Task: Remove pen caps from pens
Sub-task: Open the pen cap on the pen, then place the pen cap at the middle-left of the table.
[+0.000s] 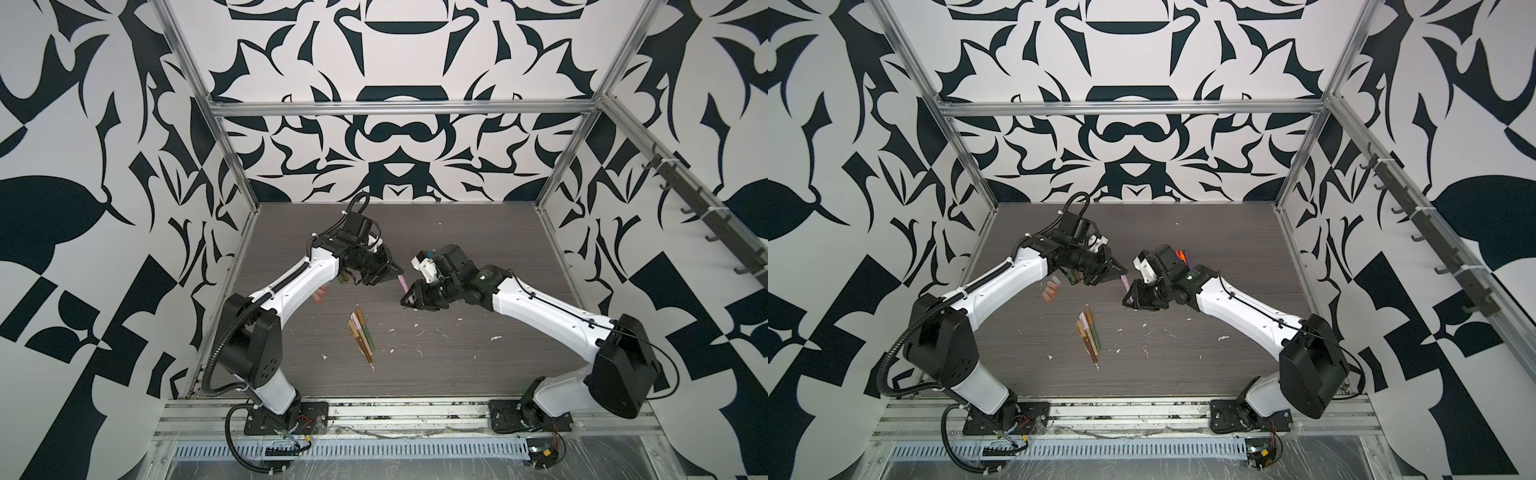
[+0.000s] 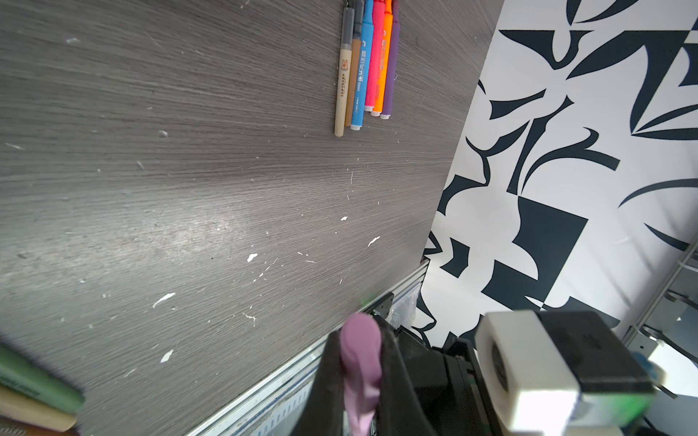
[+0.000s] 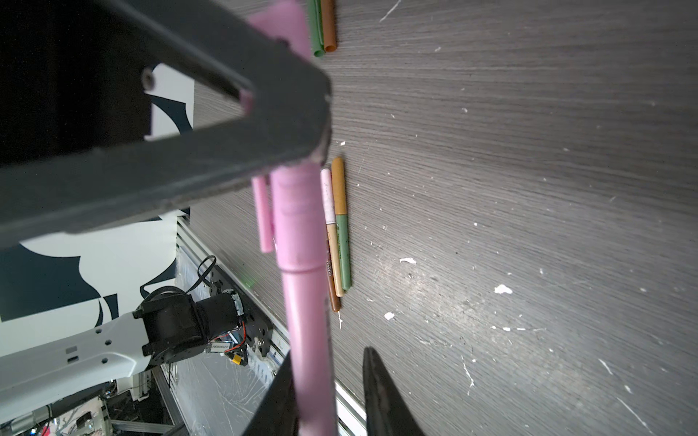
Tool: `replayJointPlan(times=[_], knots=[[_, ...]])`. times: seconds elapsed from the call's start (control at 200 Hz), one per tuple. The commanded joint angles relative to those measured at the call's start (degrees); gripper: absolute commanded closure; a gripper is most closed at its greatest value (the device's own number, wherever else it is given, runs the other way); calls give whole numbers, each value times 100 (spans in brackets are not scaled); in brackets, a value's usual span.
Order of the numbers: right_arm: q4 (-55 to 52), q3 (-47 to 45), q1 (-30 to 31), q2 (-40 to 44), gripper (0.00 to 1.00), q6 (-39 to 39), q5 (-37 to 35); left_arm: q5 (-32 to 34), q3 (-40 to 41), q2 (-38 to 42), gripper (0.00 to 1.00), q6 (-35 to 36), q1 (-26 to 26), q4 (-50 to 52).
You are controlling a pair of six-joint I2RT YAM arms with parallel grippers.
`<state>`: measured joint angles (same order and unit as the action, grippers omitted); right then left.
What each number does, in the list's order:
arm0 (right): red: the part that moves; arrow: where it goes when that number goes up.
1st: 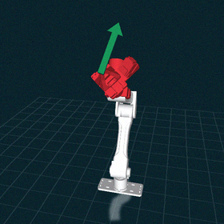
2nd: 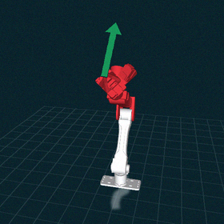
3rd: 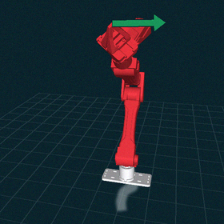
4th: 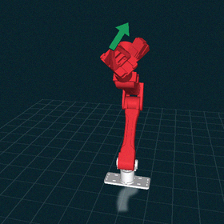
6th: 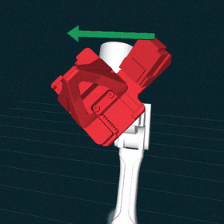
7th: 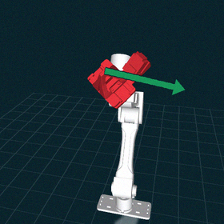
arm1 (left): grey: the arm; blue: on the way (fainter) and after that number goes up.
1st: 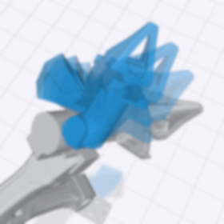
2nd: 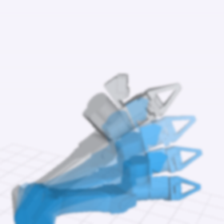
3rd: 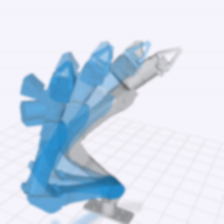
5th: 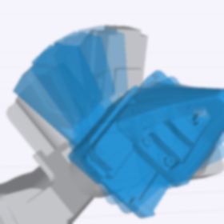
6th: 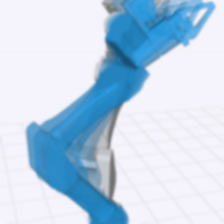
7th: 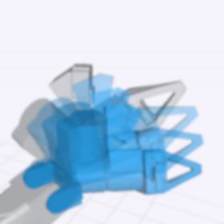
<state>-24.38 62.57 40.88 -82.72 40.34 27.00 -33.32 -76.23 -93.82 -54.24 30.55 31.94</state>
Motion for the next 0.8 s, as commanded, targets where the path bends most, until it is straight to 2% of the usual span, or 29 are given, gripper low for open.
replayJointPlan(times=[0.0,0.09,0.2,0.285,0.475,0.595,0.795], knots=[[160,212,-19,35,81,-87,130,-42,90,140,100,-47,30,-31],[137,173,-19,44,100,-80,130,-27,72,136,100,-50,31,-38],[59,75,-19,104,100,-59,63,53,-69,42,100,1,18,-38],[37,-83,-10,209,100,2,60,175,-459,-218,100,211,-181,176],[209,-892,177,651,100,278,11,278,-2030,-1145,100,598,-1017,780],[299,-1308,236,1022,100,481,-153,437,-2914,-1594,100,866,-1231,1332],[212,-1527,236,1392,100,581,-396,753,-2774,-1683,100,1326,-1398,1721]])
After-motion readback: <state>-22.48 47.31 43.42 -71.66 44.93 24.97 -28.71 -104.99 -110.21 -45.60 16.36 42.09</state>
